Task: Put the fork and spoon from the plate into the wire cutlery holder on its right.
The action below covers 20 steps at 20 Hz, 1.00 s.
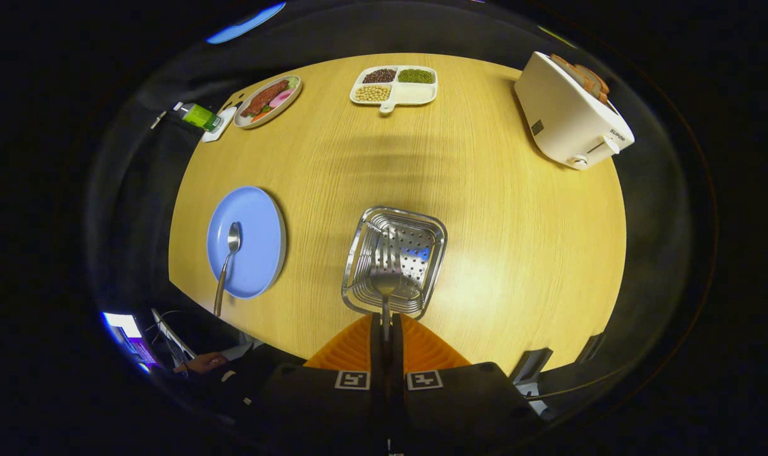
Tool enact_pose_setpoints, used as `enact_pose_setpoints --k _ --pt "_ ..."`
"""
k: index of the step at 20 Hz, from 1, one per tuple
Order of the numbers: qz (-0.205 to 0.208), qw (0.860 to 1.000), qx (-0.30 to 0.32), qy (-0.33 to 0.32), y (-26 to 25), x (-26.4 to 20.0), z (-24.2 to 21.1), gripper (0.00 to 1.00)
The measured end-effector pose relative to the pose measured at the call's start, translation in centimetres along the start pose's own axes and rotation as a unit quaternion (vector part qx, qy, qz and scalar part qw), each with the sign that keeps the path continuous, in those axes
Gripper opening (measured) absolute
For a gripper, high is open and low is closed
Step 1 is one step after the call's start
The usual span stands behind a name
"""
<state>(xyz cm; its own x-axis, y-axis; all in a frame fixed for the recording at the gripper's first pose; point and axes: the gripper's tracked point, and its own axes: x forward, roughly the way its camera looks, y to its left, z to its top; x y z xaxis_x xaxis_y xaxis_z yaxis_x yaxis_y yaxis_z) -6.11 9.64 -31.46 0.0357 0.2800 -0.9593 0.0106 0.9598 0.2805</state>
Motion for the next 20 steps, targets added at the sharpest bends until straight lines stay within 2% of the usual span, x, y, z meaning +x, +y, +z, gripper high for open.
enact_pose_setpoints --k 4,11,13,16,20 --pt "0.000 1.000 -0.014 0.020 0.0 0.5 0.3 0.09" --pt "-0.005 1.000 -0.006 0.012 -0.7 1.0 1.5 0.11" --pt "-0.007 1.000 0.002 0.003 -0.9 1.0 1.9 0.08" --pt "-0.004 1.000 0.010 -0.016 -0.9 0.9 2.6 0.07" --pt "0.019 0.996 0.013 -0.086 1.4 -1.3 4.7 0.08"
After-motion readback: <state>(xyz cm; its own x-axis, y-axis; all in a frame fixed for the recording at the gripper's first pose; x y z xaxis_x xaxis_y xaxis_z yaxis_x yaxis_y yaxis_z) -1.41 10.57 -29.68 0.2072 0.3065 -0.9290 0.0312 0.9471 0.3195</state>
